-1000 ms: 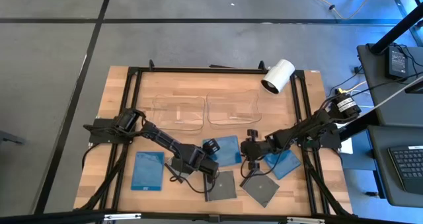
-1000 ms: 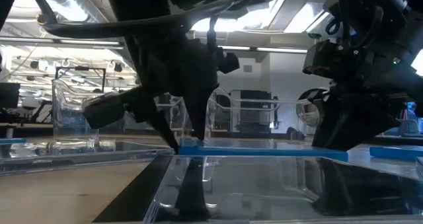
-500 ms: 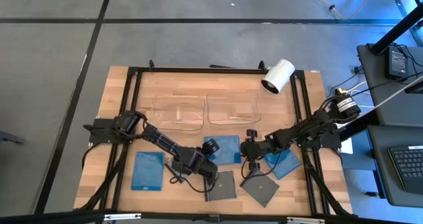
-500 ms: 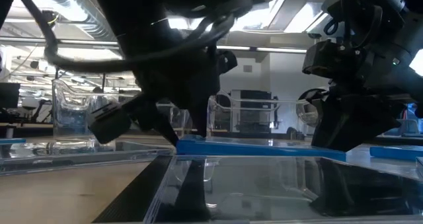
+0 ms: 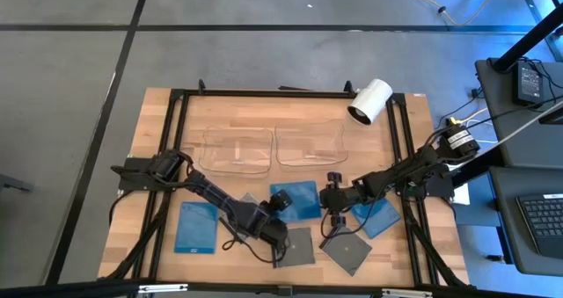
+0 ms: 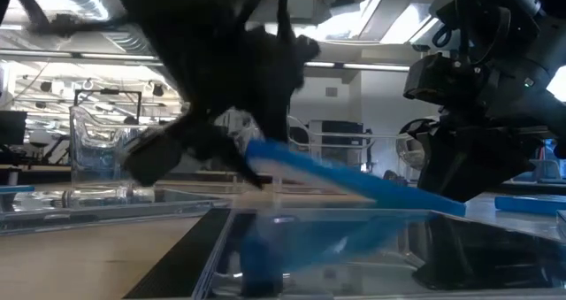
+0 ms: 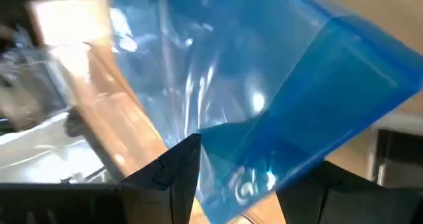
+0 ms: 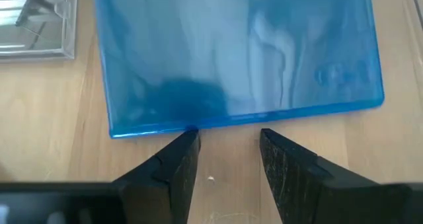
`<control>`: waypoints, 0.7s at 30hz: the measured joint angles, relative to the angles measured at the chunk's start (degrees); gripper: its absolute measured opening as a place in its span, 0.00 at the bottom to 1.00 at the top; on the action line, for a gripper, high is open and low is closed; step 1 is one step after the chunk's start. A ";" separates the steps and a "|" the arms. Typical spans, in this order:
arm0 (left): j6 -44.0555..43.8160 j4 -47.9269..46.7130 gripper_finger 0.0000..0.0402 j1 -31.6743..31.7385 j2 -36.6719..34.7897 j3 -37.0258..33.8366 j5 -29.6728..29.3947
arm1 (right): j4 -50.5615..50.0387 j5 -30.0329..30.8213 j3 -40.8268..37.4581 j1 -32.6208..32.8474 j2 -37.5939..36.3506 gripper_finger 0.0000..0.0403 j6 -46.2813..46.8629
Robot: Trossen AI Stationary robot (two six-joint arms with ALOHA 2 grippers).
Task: Pick & place jewel cases by type
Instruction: Put the middle blue CD case into the left transparent bin
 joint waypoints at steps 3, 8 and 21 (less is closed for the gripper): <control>-0.60 2.10 0.42 -0.75 -0.27 0.28 -2.14 | 0.73 0.09 0.07 -0.06 0.13 0.42 -0.03; -0.56 2.25 0.42 -1.86 -0.40 0.25 -3.16 | 0.99 0.11 0.07 -0.08 0.13 0.42 -0.06; -5.85 -0.21 0.42 -3.88 -3.36 0.17 -5.97 | 0.52 0.11 0.02 -0.03 0.09 0.42 -0.27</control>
